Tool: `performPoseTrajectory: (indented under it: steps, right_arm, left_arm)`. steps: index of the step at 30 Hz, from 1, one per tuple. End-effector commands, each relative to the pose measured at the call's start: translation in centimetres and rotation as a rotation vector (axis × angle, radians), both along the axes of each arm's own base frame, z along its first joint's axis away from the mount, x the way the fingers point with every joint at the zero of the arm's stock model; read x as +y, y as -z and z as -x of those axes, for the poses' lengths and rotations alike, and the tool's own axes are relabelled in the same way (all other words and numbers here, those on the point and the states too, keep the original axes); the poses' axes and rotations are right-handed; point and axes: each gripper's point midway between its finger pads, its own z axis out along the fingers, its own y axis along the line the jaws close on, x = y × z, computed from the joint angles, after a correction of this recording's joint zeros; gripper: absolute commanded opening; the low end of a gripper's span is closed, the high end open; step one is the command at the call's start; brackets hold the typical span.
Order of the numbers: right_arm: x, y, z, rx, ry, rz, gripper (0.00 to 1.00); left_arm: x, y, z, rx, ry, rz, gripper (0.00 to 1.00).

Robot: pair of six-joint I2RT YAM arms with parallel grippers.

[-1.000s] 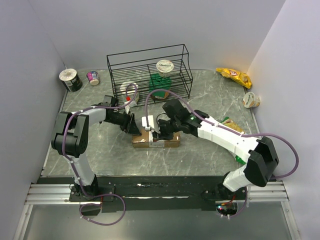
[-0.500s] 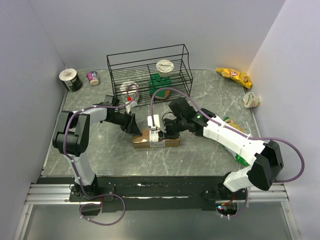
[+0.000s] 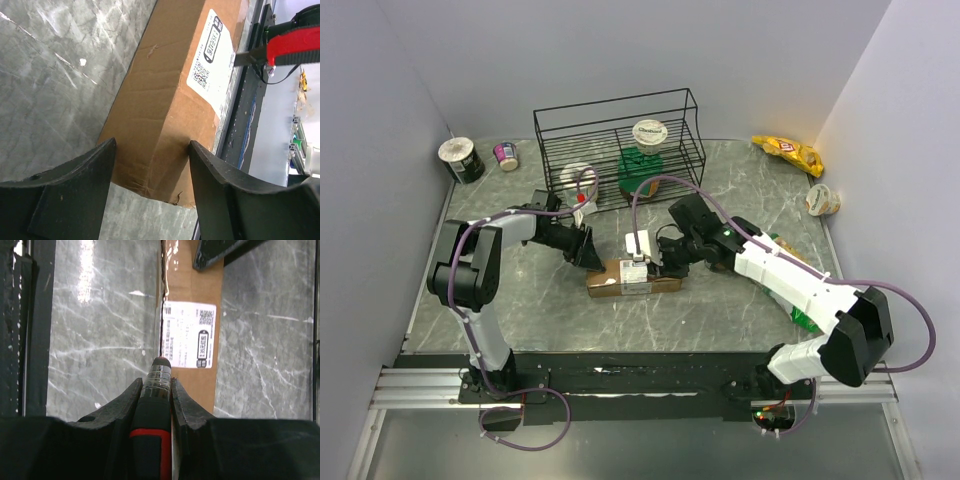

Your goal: Unpack the express box

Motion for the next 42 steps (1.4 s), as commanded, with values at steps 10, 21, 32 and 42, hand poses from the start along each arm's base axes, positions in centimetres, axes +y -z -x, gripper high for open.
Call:
performPoseTrajectory:
  steps: [10,21,32,42]
  right_arm:
    - [-3.5,-0.4,0.1,-0.045,-0.042,0.044,0.00]
    - [-2.8,-0.9,0.9,0.010,-0.075,0.015,0.00]
    - [-0.3,-1.5,1.5,0.018,-0.109,-0.011,0.00]
    - [2.0,-1.8,2.0,0.023,-0.128,-0.029,0.00]
  left_arm:
    - [0.6,3.6,-0.3,-0.058,0.043,-0.137,0.62]
    - [-0.9,-2.9,-1.4,-0.249,0.064,-0.002,0.77]
    - [-5.0,-5.2,-2.1,-0.373,0.109,0.001,0.81]
    - [-6.3,0.4,0.9,-0.230,0.228,-0.065,0.74]
